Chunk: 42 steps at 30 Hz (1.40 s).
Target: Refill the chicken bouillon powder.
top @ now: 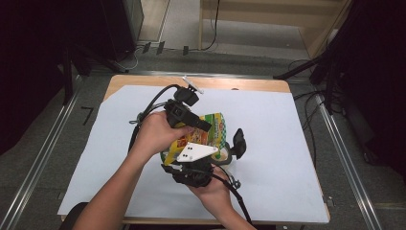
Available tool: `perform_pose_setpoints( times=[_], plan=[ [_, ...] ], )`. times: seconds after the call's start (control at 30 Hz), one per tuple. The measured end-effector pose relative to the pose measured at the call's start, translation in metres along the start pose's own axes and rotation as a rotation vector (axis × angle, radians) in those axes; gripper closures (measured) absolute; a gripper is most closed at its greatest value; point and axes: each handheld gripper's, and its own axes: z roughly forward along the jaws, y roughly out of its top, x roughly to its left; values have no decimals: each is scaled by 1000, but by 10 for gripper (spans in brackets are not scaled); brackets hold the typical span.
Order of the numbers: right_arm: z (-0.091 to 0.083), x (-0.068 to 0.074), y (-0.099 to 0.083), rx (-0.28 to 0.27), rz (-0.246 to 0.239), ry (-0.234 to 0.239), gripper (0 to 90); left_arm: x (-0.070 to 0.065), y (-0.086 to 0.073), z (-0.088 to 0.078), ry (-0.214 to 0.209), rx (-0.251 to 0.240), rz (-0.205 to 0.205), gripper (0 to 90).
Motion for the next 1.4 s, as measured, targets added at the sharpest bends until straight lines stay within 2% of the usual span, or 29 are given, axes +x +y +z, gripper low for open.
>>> perform_pose_setpoints(
  times=[0.67, 1.17, 1.4],
  plan=[
    [-1, 3, 2, -15, 4, 10, 729, -1, -1, -5, -2, -10, -13, 717],
    [1, 1, -1, -20, 15, 13, 724, -3, -2, -3, 2, 6, -5, 712],
    [1, 1, 0, -17, 19, 17, 722, -2, -2, -2, 0, 5, -14, 716]
  ],
)
